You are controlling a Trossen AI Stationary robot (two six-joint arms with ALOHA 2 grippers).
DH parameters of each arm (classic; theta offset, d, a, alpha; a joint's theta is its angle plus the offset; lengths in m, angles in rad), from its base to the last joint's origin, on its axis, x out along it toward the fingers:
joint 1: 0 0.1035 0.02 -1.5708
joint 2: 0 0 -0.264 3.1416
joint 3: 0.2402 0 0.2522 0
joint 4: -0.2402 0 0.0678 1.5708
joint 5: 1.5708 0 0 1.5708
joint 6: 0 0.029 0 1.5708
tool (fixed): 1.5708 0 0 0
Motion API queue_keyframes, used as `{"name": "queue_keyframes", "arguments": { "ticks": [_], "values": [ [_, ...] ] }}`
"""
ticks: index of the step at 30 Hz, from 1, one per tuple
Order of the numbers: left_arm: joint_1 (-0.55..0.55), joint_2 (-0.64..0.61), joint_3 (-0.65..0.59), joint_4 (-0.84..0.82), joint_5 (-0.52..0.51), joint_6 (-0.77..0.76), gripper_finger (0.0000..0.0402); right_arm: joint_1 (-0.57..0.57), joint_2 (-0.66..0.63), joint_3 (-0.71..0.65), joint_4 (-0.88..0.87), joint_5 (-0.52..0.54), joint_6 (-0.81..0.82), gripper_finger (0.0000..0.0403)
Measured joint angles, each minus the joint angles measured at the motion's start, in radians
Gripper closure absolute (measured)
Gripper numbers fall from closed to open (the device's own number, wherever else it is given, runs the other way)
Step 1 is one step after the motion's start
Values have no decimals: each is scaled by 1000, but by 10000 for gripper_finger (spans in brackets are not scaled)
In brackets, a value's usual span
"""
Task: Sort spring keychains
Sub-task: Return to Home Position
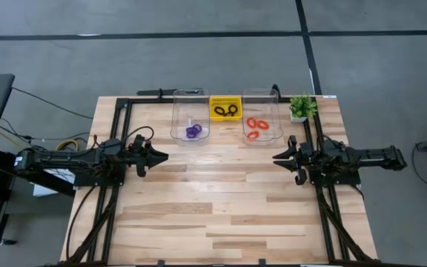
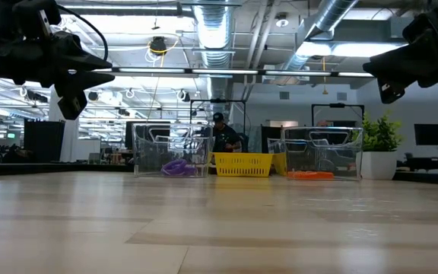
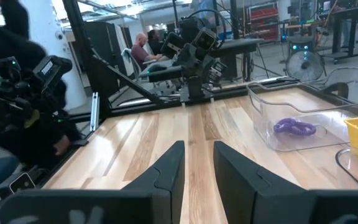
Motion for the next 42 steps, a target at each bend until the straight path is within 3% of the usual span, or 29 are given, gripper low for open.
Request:
{"name": "queue_keyframes", "arguments": {
  "ticks": [42],
  "values": [
    [0, 0, 0, 14, 0, 0, 311, 0, 0, 0, 0, 0, 0, 326]
  ]
}}
